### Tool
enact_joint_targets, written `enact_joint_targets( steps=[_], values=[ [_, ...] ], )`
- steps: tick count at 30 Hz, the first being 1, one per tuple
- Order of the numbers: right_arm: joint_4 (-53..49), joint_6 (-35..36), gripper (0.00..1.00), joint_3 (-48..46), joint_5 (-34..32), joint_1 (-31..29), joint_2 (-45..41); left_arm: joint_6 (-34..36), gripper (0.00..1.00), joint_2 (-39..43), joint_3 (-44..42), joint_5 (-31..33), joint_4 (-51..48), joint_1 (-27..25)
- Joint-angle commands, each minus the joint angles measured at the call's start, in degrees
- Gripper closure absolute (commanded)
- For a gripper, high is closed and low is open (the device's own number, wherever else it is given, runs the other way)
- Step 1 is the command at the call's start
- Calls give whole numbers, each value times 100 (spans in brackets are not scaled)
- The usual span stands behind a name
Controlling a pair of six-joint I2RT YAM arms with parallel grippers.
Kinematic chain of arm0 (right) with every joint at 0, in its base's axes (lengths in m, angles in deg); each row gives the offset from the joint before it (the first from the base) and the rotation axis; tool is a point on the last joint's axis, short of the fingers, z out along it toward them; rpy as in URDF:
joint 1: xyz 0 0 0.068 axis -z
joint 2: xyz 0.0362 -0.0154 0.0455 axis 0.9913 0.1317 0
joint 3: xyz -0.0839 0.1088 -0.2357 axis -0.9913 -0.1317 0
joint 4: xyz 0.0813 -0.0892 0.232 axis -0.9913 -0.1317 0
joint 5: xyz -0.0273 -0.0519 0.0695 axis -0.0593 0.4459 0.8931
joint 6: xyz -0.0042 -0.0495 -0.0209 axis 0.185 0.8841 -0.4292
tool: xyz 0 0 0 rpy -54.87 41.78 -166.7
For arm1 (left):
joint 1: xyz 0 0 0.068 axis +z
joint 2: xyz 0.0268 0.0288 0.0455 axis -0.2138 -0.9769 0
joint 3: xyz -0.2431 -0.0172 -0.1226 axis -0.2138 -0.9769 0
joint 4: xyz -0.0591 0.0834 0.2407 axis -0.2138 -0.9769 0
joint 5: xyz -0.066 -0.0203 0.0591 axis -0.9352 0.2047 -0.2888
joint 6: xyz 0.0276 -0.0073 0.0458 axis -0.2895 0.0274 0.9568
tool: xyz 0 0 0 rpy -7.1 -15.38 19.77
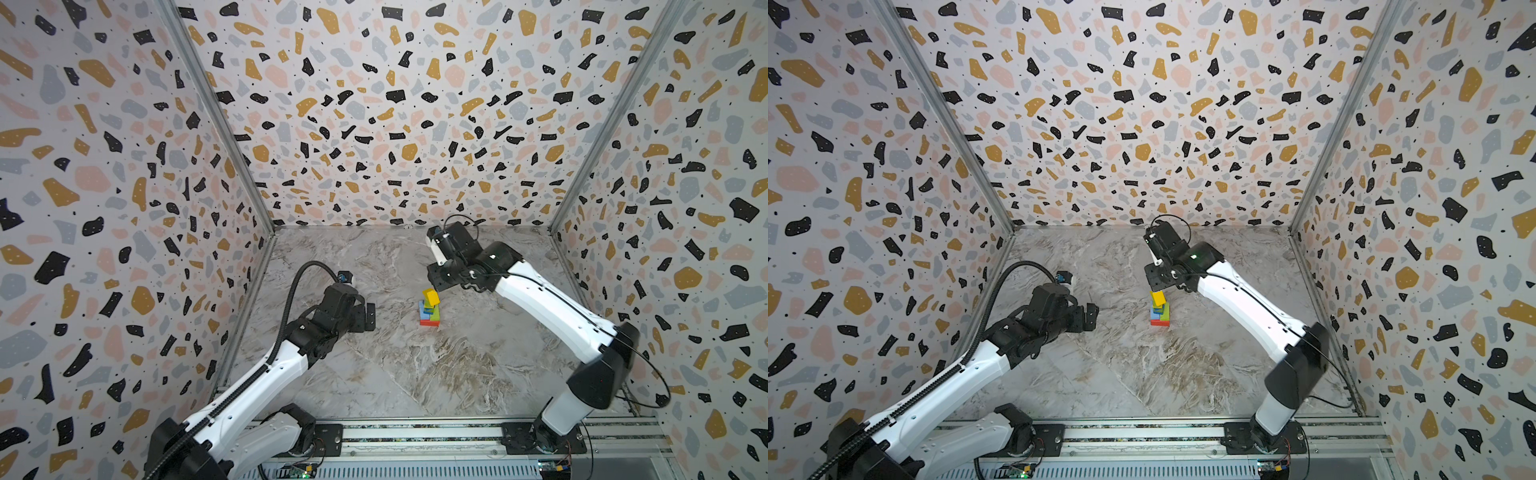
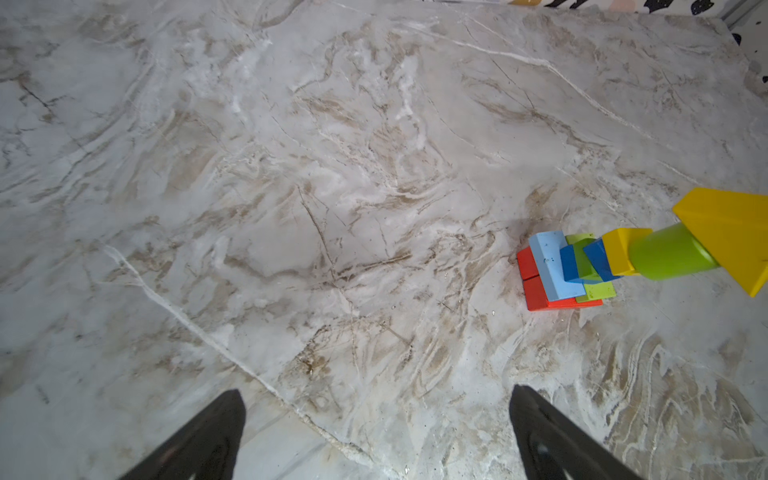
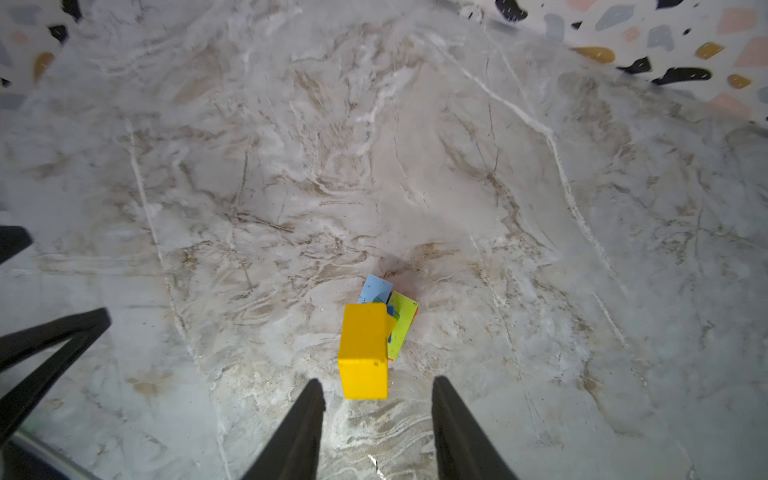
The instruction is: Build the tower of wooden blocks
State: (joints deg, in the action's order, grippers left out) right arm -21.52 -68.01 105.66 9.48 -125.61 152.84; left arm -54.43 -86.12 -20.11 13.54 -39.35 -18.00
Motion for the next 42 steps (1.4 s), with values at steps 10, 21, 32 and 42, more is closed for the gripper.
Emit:
enact_joint_targets(
  steps=[10,21,32,42],
  values=[
    [3000,-150,37,-3891,37,1220,-3937,-35,0,442,430,1542,53,264],
    [4088,346,1,-6582,-1843,1695,-5169,385,0,1117,-905,2497,1486,1149],
    [6016,203,1,-8100,-2969,1699,-5314,1143,0,65,-1485,2427,2620,1743],
    [9655,1677,1,-9623,-3161,1866,-4501,1510,0,-936,-1886,2307,4585,2244]
  ],
)
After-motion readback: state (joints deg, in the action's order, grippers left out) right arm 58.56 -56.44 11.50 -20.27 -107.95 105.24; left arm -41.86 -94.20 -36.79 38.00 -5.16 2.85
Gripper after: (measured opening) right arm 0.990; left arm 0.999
